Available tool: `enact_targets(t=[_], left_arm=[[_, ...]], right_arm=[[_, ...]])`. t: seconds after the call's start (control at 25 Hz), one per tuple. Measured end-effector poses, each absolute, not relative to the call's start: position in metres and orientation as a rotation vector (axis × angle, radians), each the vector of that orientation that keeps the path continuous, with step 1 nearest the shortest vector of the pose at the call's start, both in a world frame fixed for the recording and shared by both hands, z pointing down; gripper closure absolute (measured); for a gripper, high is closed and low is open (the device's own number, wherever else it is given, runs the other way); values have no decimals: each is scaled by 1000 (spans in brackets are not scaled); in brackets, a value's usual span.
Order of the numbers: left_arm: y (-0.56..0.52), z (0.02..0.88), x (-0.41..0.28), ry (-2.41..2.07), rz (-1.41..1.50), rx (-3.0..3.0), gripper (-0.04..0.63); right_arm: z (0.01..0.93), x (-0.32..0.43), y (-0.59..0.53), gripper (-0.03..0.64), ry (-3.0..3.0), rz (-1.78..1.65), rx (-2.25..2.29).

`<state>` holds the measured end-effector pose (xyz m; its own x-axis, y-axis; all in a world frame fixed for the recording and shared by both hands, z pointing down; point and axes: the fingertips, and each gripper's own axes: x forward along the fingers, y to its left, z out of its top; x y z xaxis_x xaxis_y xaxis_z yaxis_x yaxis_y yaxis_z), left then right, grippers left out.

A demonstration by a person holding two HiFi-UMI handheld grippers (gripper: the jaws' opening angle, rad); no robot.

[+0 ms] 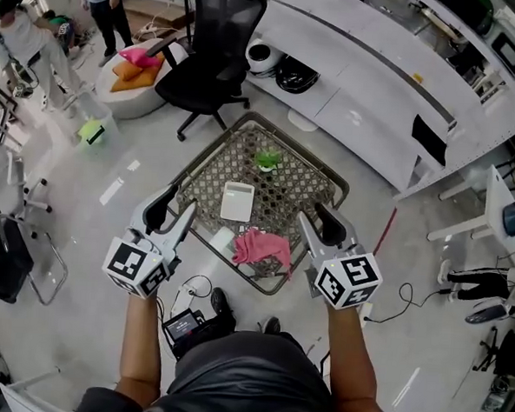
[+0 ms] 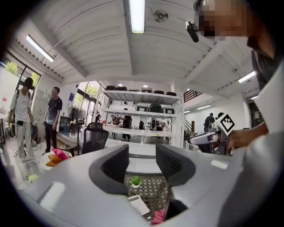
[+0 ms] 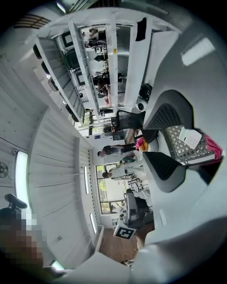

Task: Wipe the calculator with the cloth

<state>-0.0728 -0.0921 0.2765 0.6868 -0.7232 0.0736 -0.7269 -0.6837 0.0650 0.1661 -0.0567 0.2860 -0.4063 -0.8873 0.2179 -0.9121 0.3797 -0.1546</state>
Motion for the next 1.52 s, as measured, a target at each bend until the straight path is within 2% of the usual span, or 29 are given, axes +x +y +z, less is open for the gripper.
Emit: enact_targets(t=[0.64,1.0,1.52], left_arm=[[-139,342,-102,-1069,180,2768,393],[-131,393,-117,-1131,306,2663,387],[-117,457,-129,-1185,390,2523,382]], right_arm=[[366,136,-91,482,-2385,527,1677],[485,131,-100,480,-2318,721,1544],[654,109,-80,434,-2142,983,1318]])
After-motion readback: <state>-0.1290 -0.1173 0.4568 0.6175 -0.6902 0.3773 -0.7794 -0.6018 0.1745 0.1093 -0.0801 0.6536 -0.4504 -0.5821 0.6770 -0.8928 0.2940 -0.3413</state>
